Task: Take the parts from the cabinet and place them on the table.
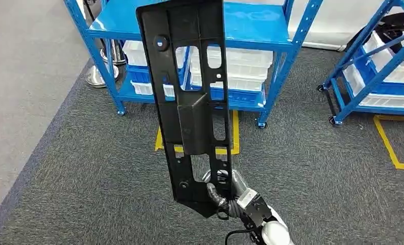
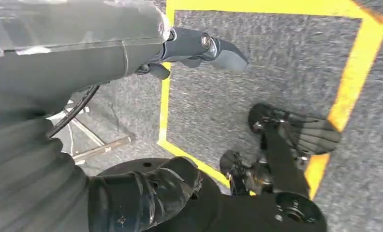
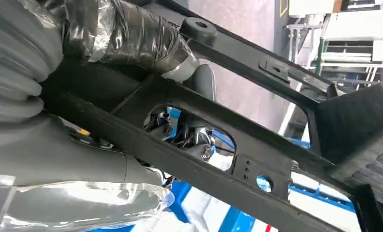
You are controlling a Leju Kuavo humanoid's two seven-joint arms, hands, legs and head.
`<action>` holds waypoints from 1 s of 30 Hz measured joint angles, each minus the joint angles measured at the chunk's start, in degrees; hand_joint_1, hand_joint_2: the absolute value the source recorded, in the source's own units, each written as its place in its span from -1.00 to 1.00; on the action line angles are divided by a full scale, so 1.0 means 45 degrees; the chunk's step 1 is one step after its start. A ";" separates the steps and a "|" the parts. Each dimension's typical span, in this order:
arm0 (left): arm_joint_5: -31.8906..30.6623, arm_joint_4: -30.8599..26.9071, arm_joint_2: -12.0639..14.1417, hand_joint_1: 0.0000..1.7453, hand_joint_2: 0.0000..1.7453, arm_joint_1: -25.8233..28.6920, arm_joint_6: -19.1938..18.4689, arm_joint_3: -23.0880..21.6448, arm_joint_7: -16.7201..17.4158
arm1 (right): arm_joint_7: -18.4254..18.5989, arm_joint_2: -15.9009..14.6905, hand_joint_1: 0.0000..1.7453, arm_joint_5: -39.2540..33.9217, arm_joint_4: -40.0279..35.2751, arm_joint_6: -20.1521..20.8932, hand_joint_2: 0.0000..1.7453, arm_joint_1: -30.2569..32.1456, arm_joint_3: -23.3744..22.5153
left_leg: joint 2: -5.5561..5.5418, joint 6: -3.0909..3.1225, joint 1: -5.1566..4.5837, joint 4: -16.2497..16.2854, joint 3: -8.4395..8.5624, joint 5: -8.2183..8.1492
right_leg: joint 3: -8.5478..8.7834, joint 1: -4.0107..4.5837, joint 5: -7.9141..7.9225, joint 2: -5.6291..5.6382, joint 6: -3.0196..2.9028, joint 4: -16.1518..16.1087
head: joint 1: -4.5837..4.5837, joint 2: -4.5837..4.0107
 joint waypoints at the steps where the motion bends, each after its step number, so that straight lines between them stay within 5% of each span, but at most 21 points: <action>1: 0.0000 0.0000 0.0000 -1.00 1.00 -0.0001 0.0000 0.0000 0.0000 | -0.0015 -0.0010 0.98 0.0005 -0.0054 0.0000 1.00 0.0001 0.0000 | 0.0001 -0.0036 0.0010 0.0047 -0.0051 0.0043 | 0.0778 0.0044 -0.0137 0.0010 -0.0118 -0.1114 | 0.0000 0.0000; 2: -0.0015 0.0000 -0.0005 -1.00 1.00 -0.0002 0.0000 0.0000 0.0000 | -0.0029 -0.0015 0.98 0.0005 -0.0161 -0.0005 1.00 0.0006 -0.0005 | -0.0006 -0.0110 -0.0067 0.0120 -0.0110 0.0093 | 0.1316 0.0099 -0.0516 -0.0005 -0.0162 -0.2065 | -0.0010 0.0000; 5: -0.0019 0.0000 0.0000 -1.00 1.00 -0.0005 0.0000 0.0000 0.0005 | -0.0102 -0.0019 0.98 0.0000 -0.0287 -0.0039 1.00 0.0033 -0.0010 | 0.0014 -0.0360 -0.0045 0.0054 -0.0182 0.0349 | 0.1299 0.0135 -0.0609 -0.0019 -0.0199 -0.2329 | -0.0010 0.0000; 6: -0.0019 0.0000 0.0024 -1.00 1.00 0.0006 0.0005 0.0000 0.0015 | -0.0122 -0.0029 0.98 0.0000 -0.0341 -0.0044 1.00 0.0076 -0.0015 | 0.0008 -0.0444 -0.0122 0.0083 -0.0238 0.0345 | 0.1283 -0.0049 -0.0461 -0.0025 -0.0318 -0.2486 | -0.0015 0.0000; 8: -0.0029 0.0000 0.0053 -1.00 1.00 0.0003 0.0015 -0.0005 0.0034 | -0.0146 -0.0034 0.98 0.0005 -0.0418 -0.0039 1.00 0.0096 -0.0015 | -0.0050 -0.0598 -0.0017 0.0959 -0.0556 -0.0656 | 0.1160 -0.0054 -0.0273 -0.0079 -0.0516 -0.2512 | -0.0058 0.0000; 10: -0.0029 0.0000 0.0087 -1.00 1.00 0.0017 0.0034 0.0000 0.0068 | -0.0165 -0.0039 0.98 0.0010 -0.0447 -0.0063 1.00 0.0174 -0.0015 | -0.0051 -0.0734 0.0042 0.2842 -0.1198 -0.1772 | 0.0976 -0.0035 -0.0148 -0.0097 -0.0524 -0.2483 | -0.0058 0.0000; 11: -0.0029 0.0000 0.0087 -1.00 1.00 0.0026 0.0034 0.0000 0.0078 | -0.0165 -0.0049 0.98 0.0010 -0.0447 -0.0073 1.00 0.0228 -0.0015 | -0.0051 -0.0792 0.0053 0.3691 -0.1458 -0.2036 | 0.0856 -0.0034 -0.0089 -0.0113 -0.0511 -0.2440 | -0.0058 0.0000; 13: -0.0034 0.0000 0.0087 -1.00 1.00 0.0032 0.0034 0.0000 0.0107 | -0.0165 -0.0068 0.98 0.0010 -0.0447 -0.0078 1.00 0.0311 -0.0015 | -0.0047 -0.0843 0.0106 0.3630 -0.1164 -0.1645 | 0.0654 -0.0043 -0.0026 -0.0114 -0.0460 -0.2326 | -0.0058 0.0000; 14: -0.0034 0.0000 0.0102 -1.00 1.00 0.0034 0.0034 -0.0004 0.0112 | -0.0165 -0.0068 0.98 0.0010 -0.0447 -0.0078 1.00 0.0334 -0.0015 | -0.0046 -0.0848 0.0140 0.2663 -0.0497 -0.1183 | 0.0586 -0.0051 -0.0014 -0.0112 -0.0440 -0.2259 | -0.0058 0.0000; 15: -0.0034 0.0000 0.0117 -1.00 1.00 0.0027 0.0034 0.0000 0.0112 | -0.0165 -0.0068 0.98 0.0010 -0.0462 -0.0078 1.00 0.0344 -0.0015 | -0.0045 -0.0827 0.0152 0.1422 0.0289 -0.0748 | 0.0539 -0.0052 -0.0012 -0.0107 -0.0431 -0.2182 | -0.0063 0.0000; 16: -0.0034 0.0000 0.0136 -1.00 1.00 0.0016 0.0034 0.0000 0.0112 | -0.0165 -0.0073 0.98 0.0010 -0.0496 -0.0078 1.00 0.0355 -0.0015 | -0.0051 -0.0757 0.0152 0.0378 0.0870 -0.0679 | 0.0497 -0.0053 -0.0029 -0.0109 -0.0396 -0.2100 | -0.0058 0.0000; 17: -0.0034 0.0000 0.0151 -1.00 1.00 0.0013 0.0039 0.0000 0.0112 | -0.0165 -0.0073 0.98 0.0010 -0.0535 -0.0083 1.00 0.0351 -0.0020 | -0.0081 -0.0667 0.0072 0.0130 0.1130 -0.0864 | 0.0387 0.0007 -0.0005 -0.0106 -0.0304 -0.2037 | -0.0058 0.0000; 21: -0.0034 0.0000 0.0165 -1.00 1.00 0.0009 0.0068 0.0000 0.0151 | -0.0204 -0.0073 0.98 0.0010 -0.0622 -0.0097 1.00 0.0380 -0.0024 | -0.0079 -0.0308 0.0109 -0.0083 0.0969 -0.0683 | 0.0324 0.0046 0.0147 -0.0100 -0.0002 -0.2054 | -0.0053 0.0000; 23: -0.0034 0.0000 0.0175 -1.00 1.00 0.0012 0.0078 0.0000 0.0170 | -0.0223 -0.0083 0.98 0.0009 -0.0661 -0.0102 1.00 0.0380 -0.0039 | -0.0025 -0.0056 0.0143 -0.0157 0.0897 -0.0538 | 0.0034 -0.0018 -0.0510 -0.0044 0.0098 -0.1378 | -0.0030 0.0000; 26: -0.0029 0.0000 0.0185 -1.00 1.00 0.0007 0.0107 0.0000 0.0170 | -0.0238 -0.0111 0.98 0.0005 -0.0656 -0.0141 1.00 0.0451 -0.0044 | -0.0018 0.0067 0.0105 -0.0125 0.0669 -0.0432 | -0.1226 -0.0058 -0.1936 -0.0012 0.0207 0.1518 | -0.0034 0.0000; 28: -0.0029 0.0000 0.0185 -1.00 1.00 0.0028 0.0107 0.0000 0.0175 | -0.0238 -0.0136 0.98 0.0010 -0.0656 -0.0151 1.00 0.0505 -0.0044 | -0.0028 0.0046 0.0101 -0.0052 0.0571 -0.0392 | -0.1156 -0.0098 -0.1618 -0.0013 0.0224 0.1581 | -0.0034 0.0000; 30: -0.0034 0.0000 0.0185 -1.00 1.00 0.0025 0.0107 0.0000 0.0185 | -0.0258 -0.0151 0.98 0.0034 -0.0671 -0.0214 1.00 0.0498 -0.0044 | -0.0040 0.0026 0.0105 0.0075 0.0519 -0.0399 | -0.0044 -0.0136 -0.0566 -0.0017 0.0182 -0.0373 | -0.0034 0.0000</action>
